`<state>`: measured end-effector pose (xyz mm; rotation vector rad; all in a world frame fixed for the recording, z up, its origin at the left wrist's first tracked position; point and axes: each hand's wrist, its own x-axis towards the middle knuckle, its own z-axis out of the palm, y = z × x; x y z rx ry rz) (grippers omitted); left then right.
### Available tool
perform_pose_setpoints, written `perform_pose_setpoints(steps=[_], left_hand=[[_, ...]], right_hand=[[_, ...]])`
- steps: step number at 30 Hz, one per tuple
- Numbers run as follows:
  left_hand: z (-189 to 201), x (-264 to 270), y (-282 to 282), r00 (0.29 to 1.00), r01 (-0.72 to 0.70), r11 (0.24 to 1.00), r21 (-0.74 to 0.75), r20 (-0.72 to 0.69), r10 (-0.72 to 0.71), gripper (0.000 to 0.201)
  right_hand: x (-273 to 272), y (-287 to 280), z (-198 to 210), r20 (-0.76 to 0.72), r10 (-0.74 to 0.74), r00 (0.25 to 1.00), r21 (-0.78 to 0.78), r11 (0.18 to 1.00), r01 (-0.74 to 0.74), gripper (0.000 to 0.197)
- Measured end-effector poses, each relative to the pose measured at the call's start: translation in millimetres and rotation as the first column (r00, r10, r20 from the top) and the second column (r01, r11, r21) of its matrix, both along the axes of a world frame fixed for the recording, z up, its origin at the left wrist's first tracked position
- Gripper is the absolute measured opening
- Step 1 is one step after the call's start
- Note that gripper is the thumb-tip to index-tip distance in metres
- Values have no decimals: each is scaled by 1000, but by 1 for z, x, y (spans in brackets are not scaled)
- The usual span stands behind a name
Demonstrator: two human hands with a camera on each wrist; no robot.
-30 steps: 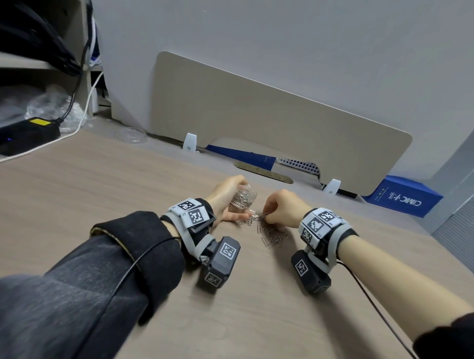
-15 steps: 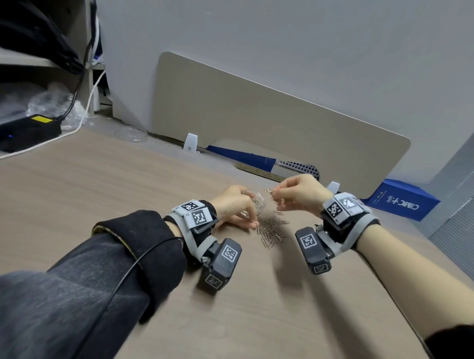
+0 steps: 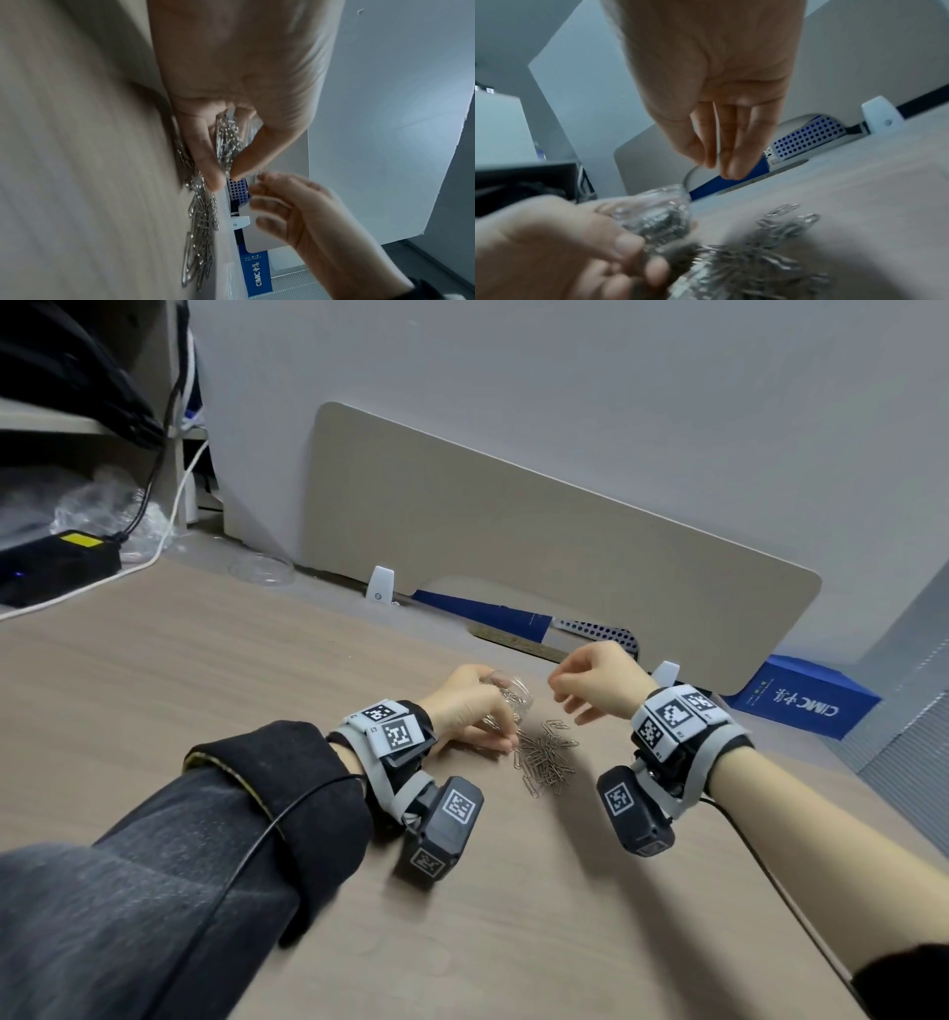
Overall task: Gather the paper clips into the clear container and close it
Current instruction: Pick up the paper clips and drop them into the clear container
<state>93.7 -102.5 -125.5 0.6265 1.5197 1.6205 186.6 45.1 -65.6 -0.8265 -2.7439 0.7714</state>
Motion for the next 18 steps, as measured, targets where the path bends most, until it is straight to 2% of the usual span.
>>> perform_pose_setpoints(steps=[1, 3, 4, 6, 7, 8, 12, 15, 18], left_hand=[[0, -1, 0, 999, -31, 999, 6, 5, 31, 62], [-1, -2, 0, 997, -79, 997, 12, 12, 79, 57], [0, -2, 0, 995, -96, 995, 12, 15, 95, 53], [-1, -1, -1, 993, -117, 993, -1, 26, 117, 50], [-1, -1, -1, 992, -120, 993, -9, 30, 120, 51], [-2, -1, 0, 992, -120, 993, -16, 31, 121, 54], [-2, -3, 1, 993, -111, 994, -25, 26, 111, 57], [-2, -3, 0, 994, -109, 994, -26, 24, 109, 59], [-2, -2, 0, 994, -106, 994, -27, 27, 107, 59]], right_hand=[[4, 2, -4, 130, -16, 991, 40, 999, 11, 27], [12, 3, -11, 376, -39, 926, 42, 999, 25, 55], [15, 1, -13, 448, -46, 893, 19, 999, 42, 72], [17, -2, -16, 501, -49, 864, 8, 999, 52, 104], [16, -4, -19, 507, -45, 861, 10, 999, 47, 109], [15, -8, -20, 509, -37, 860, 4, 999, 41, 105], [9, -23, -25, 474, 10, 881, -85, 996, 35, 65], [4, -23, -29, 430, 25, 902, -135, 990, 37, 27], [1, -22, -31, 392, 21, 920, -138, 990, 36, 13]])
